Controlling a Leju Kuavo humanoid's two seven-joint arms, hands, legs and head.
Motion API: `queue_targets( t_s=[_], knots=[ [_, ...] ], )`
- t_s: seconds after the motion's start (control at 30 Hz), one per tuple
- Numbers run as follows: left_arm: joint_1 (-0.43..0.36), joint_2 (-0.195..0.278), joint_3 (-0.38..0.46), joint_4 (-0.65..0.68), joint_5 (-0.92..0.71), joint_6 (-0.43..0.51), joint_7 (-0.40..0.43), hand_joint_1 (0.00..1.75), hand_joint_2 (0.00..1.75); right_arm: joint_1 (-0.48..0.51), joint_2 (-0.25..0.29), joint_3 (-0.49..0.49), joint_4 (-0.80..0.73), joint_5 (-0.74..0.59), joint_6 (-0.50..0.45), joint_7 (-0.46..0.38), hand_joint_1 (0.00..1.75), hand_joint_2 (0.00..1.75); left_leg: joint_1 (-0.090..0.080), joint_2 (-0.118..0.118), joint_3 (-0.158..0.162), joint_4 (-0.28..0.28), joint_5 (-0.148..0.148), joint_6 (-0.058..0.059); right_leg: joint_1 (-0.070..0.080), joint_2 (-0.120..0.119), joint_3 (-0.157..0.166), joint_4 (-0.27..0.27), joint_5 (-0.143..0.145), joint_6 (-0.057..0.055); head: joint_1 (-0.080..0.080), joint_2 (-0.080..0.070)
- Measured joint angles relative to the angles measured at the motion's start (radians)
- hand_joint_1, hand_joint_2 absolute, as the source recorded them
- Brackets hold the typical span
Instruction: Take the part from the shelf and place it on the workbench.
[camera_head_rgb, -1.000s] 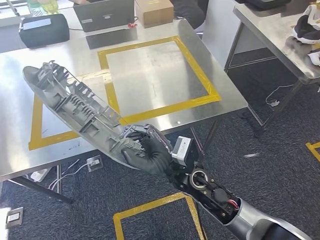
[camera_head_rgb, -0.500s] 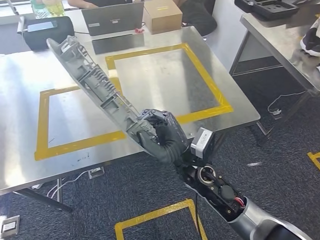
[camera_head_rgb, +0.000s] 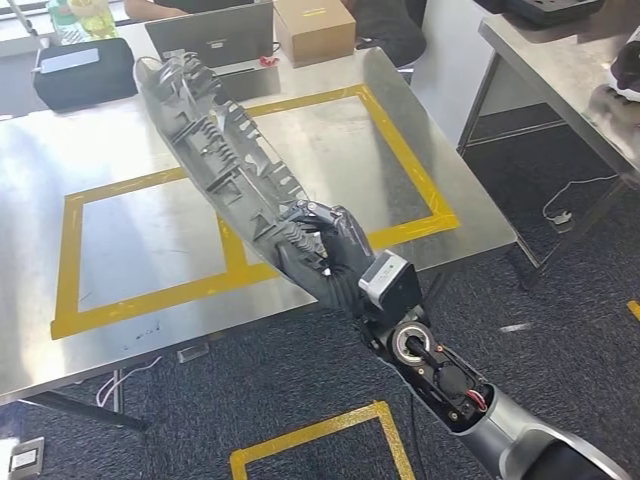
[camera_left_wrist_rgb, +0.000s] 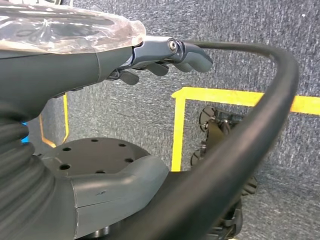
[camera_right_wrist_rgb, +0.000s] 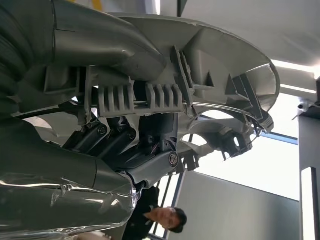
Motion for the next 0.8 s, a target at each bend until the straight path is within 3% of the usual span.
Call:
queue_targets(
  t_s=[0.17, 0.37, 0.8],
  knots=[
    [-0.002, 0.000, -0.004, 0.000, 0.005, 0.000, -0.003, 0.00, 1.75, -0.074, 0.008, 0.040, 0.057, 0.269, -0.131, 0.153, 1.75, 1.75, 0.000, 0.000, 0.004, -0.009, 0.004, -0.008, 0.000, 0.000, 0.001, 0.000, -0.001, -0.004, -0.003, 0.000],
    [-0.006, -0.001, -0.019, 0.000, 0.014, 0.001, -0.004, 0.00, 1.75, -0.216, 0.070, 0.123, 0.257, 0.519, -0.153, 0.281, 1.75, 1.75, 0.000, 0.000, 0.005, -0.012, 0.006, -0.018, 0.000, -0.001, 0.001, 0.001, 0.001, -0.006, -0.004, 0.000],
    [-0.013, 0.000, -0.041, 0.000, 0.016, 0.001, -0.015, 0.00, 1.75, -0.398, 0.229, 0.253, 0.736, 0.686, -0.159, 0.371, 1.75, 1.75, 0.000, -0.004, 0.004, -0.012, 0.007, -0.020, -0.001, -0.006, 0.004, -0.004, 0.001, -0.007, -0.004, 0.000]
  ],
)
